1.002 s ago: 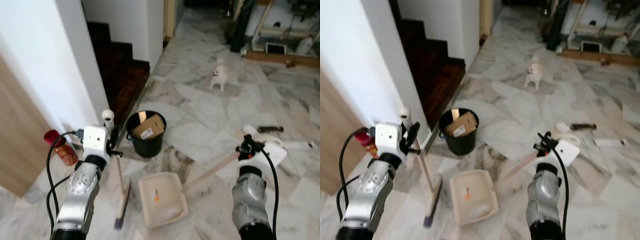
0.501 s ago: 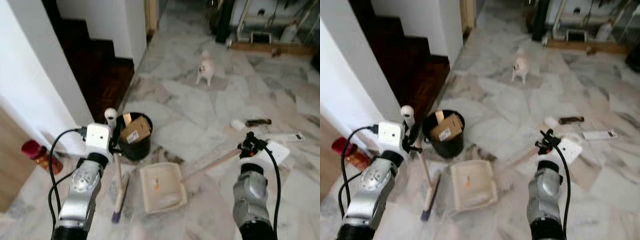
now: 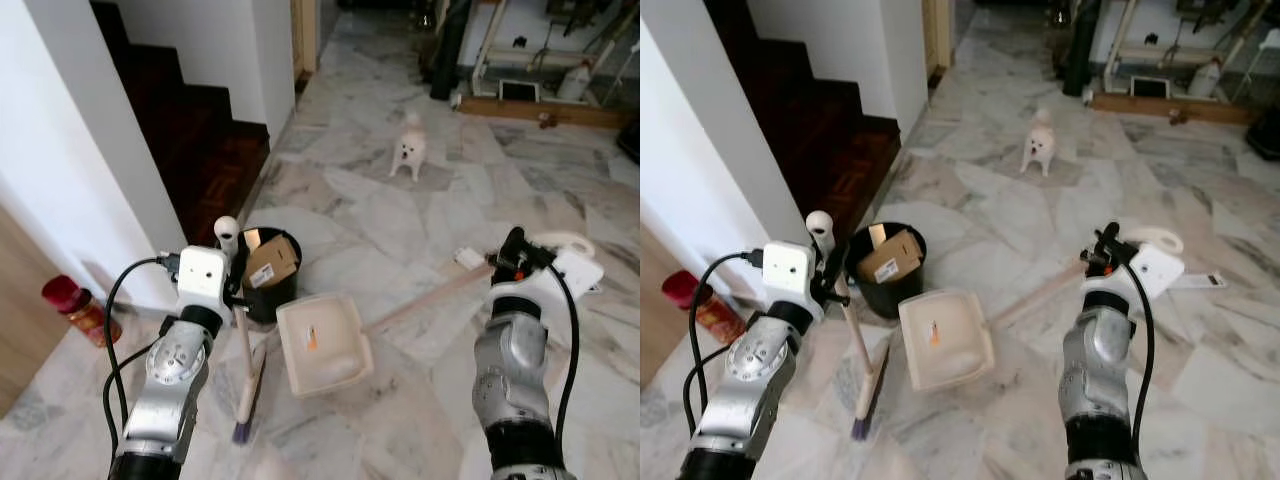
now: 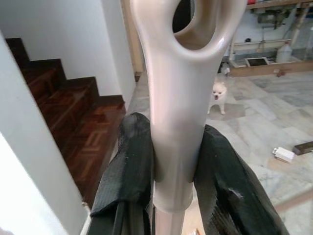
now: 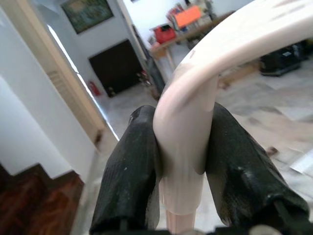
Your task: Sweep floor
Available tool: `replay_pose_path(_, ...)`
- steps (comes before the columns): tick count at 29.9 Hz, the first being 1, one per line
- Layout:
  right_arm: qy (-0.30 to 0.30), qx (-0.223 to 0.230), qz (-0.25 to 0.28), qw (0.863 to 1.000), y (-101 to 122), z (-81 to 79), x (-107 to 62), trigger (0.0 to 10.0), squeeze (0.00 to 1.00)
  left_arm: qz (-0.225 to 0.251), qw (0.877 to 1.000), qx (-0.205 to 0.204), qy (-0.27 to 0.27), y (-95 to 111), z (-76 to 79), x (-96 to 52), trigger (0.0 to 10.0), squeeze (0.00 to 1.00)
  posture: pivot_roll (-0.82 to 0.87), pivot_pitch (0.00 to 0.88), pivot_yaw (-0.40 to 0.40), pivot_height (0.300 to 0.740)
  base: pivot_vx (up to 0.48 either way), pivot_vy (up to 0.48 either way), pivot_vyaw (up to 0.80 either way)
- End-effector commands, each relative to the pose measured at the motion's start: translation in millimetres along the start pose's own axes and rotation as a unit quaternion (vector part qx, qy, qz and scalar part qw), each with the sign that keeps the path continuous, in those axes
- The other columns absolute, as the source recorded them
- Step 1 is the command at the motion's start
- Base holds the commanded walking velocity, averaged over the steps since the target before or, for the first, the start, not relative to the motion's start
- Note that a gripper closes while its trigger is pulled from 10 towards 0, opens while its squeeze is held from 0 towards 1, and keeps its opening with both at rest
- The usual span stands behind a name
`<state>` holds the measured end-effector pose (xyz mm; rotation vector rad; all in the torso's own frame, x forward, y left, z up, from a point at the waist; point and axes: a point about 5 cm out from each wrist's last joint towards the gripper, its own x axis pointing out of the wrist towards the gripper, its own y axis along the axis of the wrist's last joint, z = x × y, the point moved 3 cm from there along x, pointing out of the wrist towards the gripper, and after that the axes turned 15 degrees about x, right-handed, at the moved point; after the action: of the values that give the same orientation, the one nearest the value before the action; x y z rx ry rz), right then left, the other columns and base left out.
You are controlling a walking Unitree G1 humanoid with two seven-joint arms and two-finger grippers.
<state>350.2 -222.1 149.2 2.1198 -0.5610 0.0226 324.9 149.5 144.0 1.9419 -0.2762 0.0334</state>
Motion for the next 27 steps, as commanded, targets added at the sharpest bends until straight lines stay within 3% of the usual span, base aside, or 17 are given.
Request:
replay_pose_path(1,0.028,0.022,0.041,0.999,22.7,-24.2,10.2,10.0,0.00,0.007,1.000,0.006,0.006,3.6,-3.2,0.5,10.0,0.00,0.06,0.068,0.004,0.740,0.000,0.000,0.00)
replay_pose_path(6,0.056,0.036,0.060,0.996,36.7,-46.2,18.9,10.0,0.00,0.001,1.000,0.009,0.007,1.5,-2.9,0.2,10.0,0.00,0.05,0.063,0.001,0.740,0.000,0.000,0.00)
replay_pose_path(15,0.086,0.049,0.066,0.993,45.6,-70.6,29.8,10.0,0.00,-0.010,1.000,0.011,0.018,-3.1,-5.0,0.9,10.0,0.00,0.06,0.052,-0.006,0.740,0.000,0.000,0.00)
replay_pose_path(27,0.105,0.074,0.080,0.988,58.1,-87.1,38.8,10.0,0.00,-0.013,0.999,0.010,0.028,-5.2,-7.0,0.0,10.0,0.00,0.06,0.030,-0.009,0.740,0.000,0.000,0.00)
